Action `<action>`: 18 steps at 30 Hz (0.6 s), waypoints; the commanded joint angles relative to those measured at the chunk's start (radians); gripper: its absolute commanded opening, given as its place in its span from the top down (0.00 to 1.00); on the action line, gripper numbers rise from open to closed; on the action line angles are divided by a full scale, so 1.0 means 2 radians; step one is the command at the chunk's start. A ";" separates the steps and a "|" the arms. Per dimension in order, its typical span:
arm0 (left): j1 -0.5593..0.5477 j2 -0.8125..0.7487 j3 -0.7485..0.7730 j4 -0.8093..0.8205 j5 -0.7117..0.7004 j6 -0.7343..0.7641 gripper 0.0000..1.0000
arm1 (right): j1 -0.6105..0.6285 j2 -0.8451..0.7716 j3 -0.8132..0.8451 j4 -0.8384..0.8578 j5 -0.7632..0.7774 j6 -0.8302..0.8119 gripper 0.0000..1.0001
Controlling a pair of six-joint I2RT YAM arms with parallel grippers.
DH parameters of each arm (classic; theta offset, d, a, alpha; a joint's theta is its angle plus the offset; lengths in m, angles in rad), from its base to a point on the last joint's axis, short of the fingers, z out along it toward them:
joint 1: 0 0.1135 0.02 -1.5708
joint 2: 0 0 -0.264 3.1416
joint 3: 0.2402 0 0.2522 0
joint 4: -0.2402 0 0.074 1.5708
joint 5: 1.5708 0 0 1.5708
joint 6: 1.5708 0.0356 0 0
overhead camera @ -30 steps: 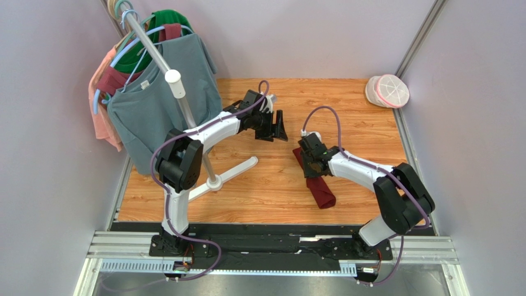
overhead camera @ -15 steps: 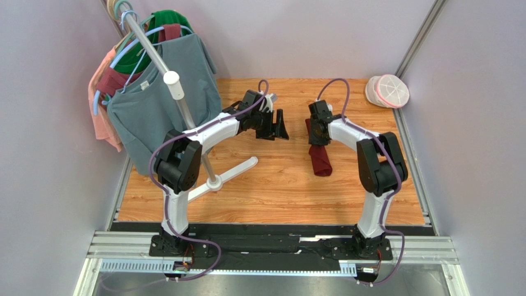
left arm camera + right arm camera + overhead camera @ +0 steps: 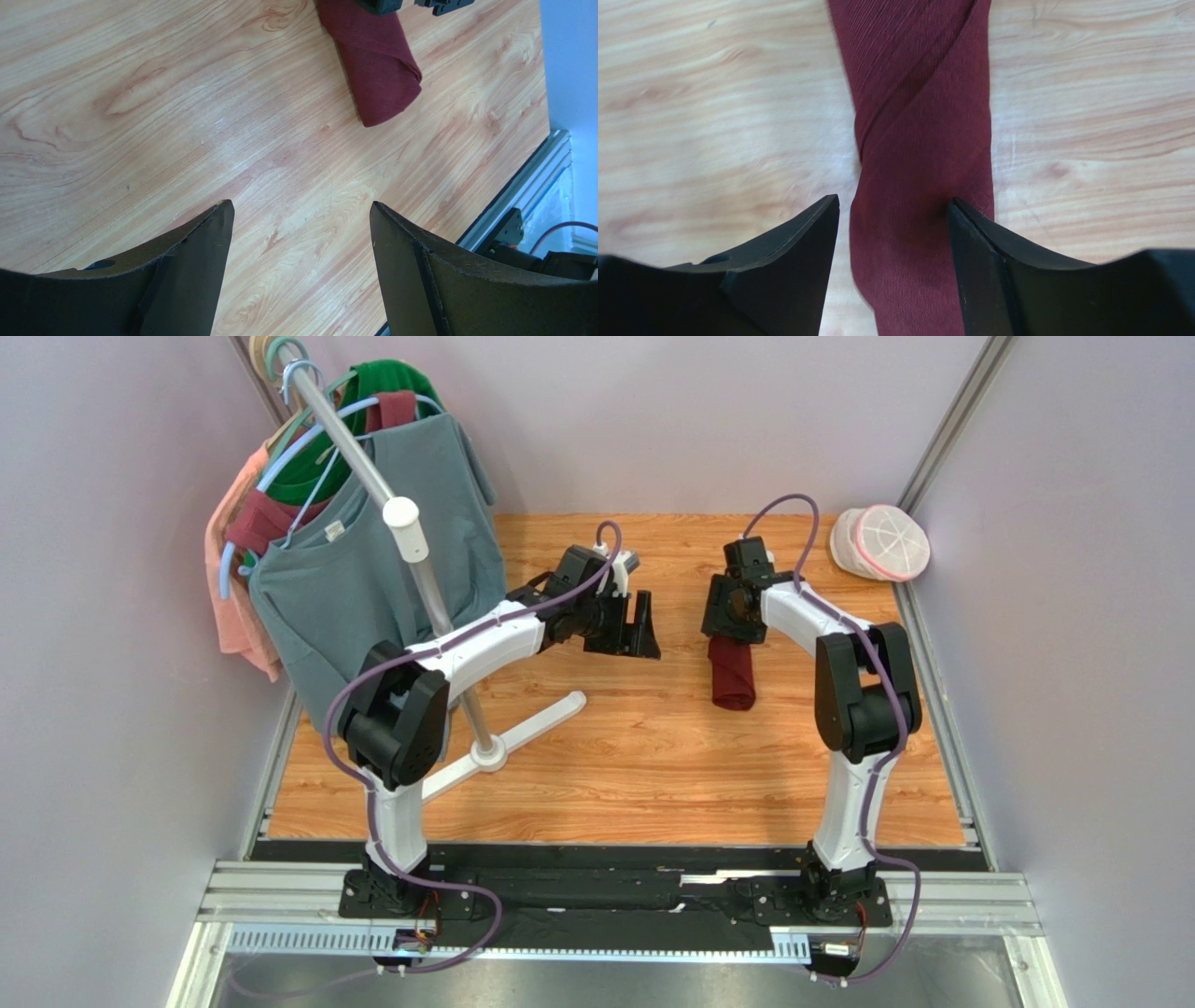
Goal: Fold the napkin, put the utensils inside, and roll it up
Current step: Neatly place the rolled napkin to the corner
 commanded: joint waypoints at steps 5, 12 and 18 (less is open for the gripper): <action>-0.051 -0.131 -0.037 0.038 -0.101 0.081 0.20 | 0.011 -0.154 -0.029 0.020 -0.068 -0.042 0.35; -0.116 -0.282 -0.125 0.062 -0.191 0.154 0.20 | 0.026 -0.351 -0.126 0.022 -0.087 -0.052 0.35; -0.138 -0.438 -0.203 0.048 -0.211 0.156 0.20 | 0.032 -0.534 -0.216 0.025 -0.094 -0.062 0.35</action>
